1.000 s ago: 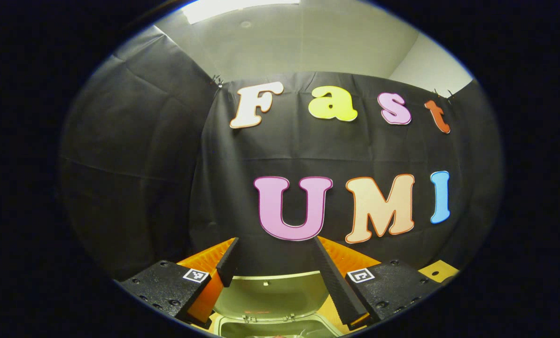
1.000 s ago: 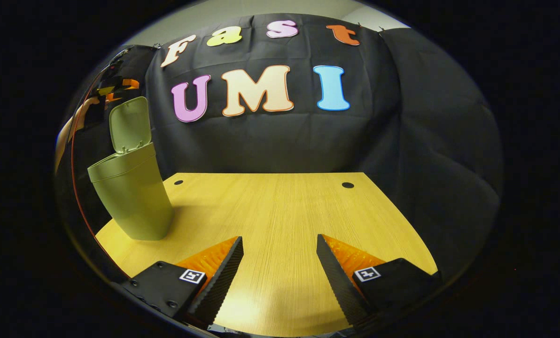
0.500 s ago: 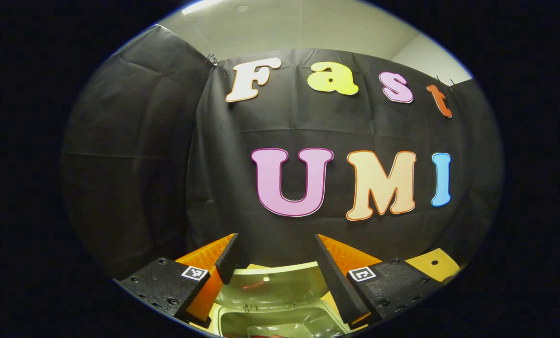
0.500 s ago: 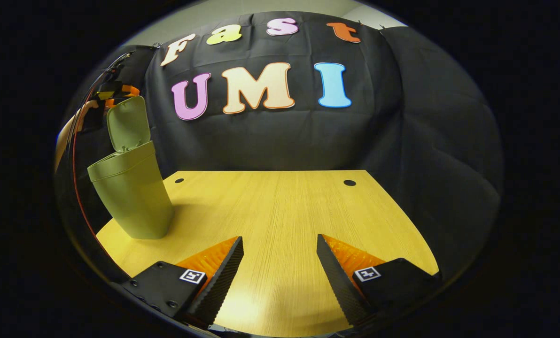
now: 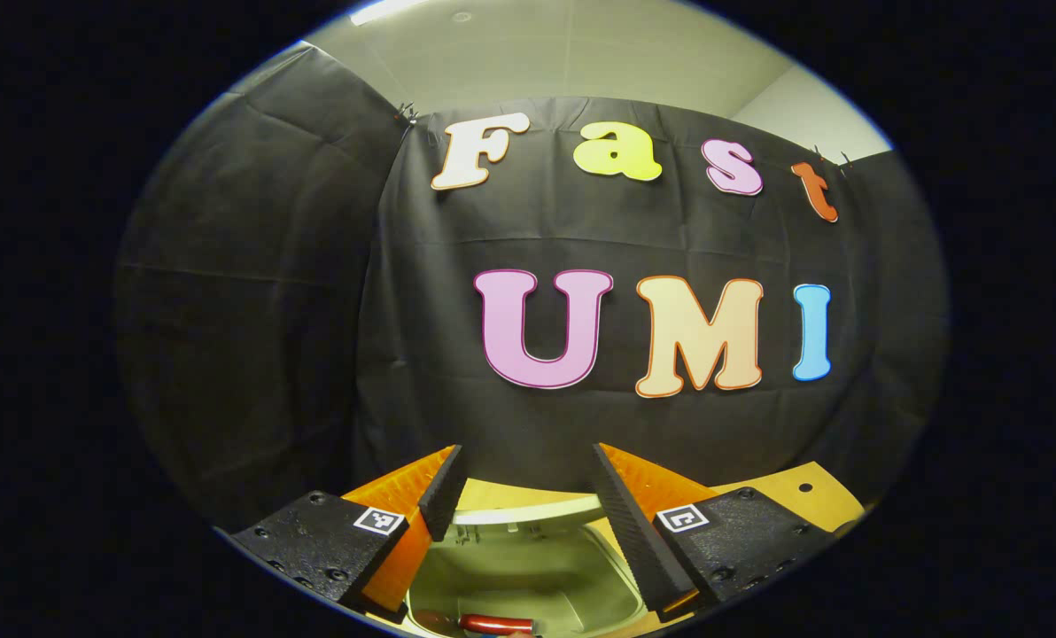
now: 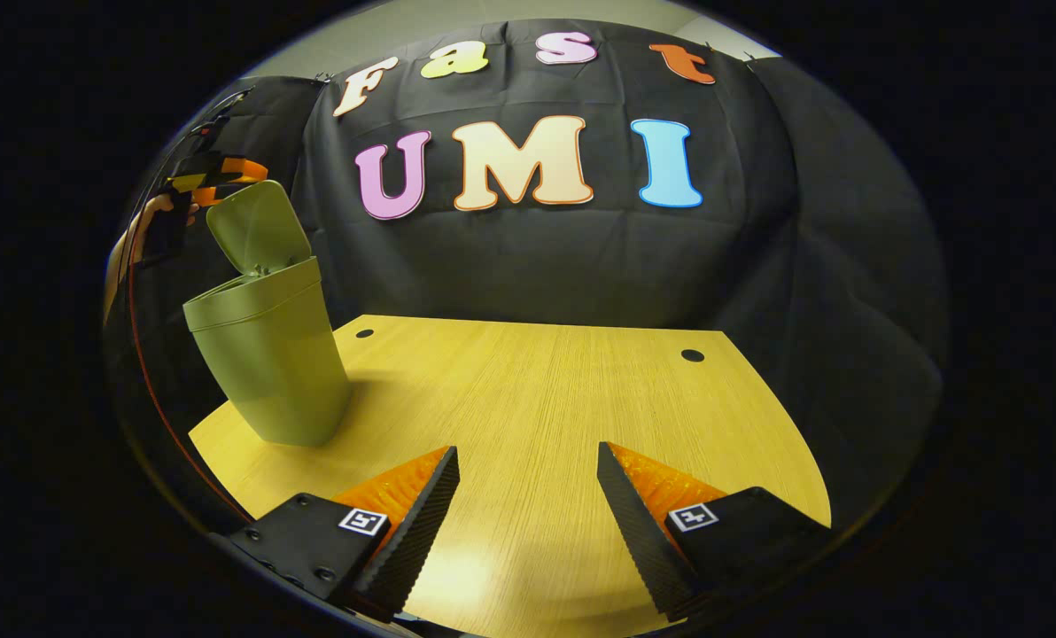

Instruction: Press the lid of the desktop garbage bin to open it, pick up the crumpled paper on the desktop and throw it into the bin, then pick up the pop can on the desktop and drop it into the bin, and finally close the garbage bin lid.

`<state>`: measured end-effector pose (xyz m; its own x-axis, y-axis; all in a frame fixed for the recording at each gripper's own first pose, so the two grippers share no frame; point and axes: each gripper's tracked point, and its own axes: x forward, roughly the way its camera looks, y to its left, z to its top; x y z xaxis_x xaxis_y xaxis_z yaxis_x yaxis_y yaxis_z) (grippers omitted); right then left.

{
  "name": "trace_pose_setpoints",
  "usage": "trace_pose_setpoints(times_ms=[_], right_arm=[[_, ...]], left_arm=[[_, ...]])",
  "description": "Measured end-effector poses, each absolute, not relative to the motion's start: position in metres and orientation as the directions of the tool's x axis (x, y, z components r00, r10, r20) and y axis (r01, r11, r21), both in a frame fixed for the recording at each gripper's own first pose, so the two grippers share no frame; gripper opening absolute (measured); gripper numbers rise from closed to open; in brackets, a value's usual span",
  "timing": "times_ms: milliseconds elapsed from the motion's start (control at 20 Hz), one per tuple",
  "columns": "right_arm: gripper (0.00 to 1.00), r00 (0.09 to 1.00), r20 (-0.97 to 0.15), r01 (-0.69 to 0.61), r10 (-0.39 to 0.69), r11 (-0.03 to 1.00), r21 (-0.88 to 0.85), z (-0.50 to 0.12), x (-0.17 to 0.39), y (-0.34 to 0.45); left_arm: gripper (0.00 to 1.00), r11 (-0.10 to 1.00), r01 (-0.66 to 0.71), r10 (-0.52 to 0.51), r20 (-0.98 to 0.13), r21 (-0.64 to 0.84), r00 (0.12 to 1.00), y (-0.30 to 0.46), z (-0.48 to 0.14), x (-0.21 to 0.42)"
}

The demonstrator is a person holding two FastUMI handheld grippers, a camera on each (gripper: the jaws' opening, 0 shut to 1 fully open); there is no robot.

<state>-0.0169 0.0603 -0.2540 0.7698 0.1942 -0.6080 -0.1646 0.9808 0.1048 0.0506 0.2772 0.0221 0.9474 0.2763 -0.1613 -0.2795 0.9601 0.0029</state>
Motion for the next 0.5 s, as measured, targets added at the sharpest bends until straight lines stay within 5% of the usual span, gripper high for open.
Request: trace_pose_setpoints(times_ms=[500], right_arm=[[0.99,0.747,-0.626,-0.208,0.224,0.973,0.100,-0.260,-0.023,0.069]], left_arm=[[0.89,0.952,-0.296,0.260,-0.297,-0.083,0.919,0.257,-0.053,0.010]])
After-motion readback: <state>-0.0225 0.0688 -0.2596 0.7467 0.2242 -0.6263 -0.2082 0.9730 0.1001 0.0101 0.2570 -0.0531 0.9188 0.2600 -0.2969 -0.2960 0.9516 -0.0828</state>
